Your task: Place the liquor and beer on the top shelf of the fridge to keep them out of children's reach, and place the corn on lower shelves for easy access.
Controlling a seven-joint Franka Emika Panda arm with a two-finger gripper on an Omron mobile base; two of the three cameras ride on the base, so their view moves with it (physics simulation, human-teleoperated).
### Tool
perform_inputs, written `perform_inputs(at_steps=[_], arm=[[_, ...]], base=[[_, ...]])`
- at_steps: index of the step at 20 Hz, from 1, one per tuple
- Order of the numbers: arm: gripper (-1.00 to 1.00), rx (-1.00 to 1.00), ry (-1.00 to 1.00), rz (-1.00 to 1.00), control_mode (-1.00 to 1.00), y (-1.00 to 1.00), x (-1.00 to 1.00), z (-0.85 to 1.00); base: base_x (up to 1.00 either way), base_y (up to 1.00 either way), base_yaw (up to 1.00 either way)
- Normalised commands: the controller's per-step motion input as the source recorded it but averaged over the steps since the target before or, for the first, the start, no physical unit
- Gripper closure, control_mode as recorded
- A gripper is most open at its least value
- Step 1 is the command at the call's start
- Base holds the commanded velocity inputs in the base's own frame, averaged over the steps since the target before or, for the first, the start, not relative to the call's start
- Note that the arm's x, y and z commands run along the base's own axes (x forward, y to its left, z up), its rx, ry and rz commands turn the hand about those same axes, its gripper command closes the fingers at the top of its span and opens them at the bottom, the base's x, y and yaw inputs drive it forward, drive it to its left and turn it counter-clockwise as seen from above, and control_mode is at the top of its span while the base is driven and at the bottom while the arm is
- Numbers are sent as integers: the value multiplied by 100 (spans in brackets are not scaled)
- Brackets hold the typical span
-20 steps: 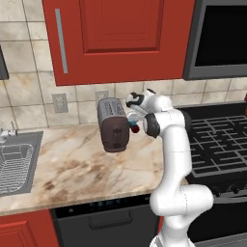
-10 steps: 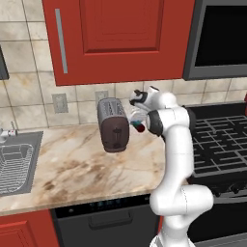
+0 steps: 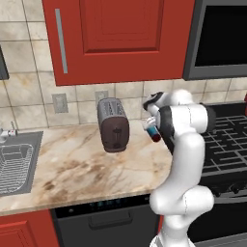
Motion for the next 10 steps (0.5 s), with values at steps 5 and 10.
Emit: perform_inputs(at_steps=[5, 10], arm=[[100, 0, -36, 0, -100, 0, -100, 87], [100, 0, -23, 0, -100, 0, -100, 100]], base=[[0, 0, 0], [0, 0, 0]])
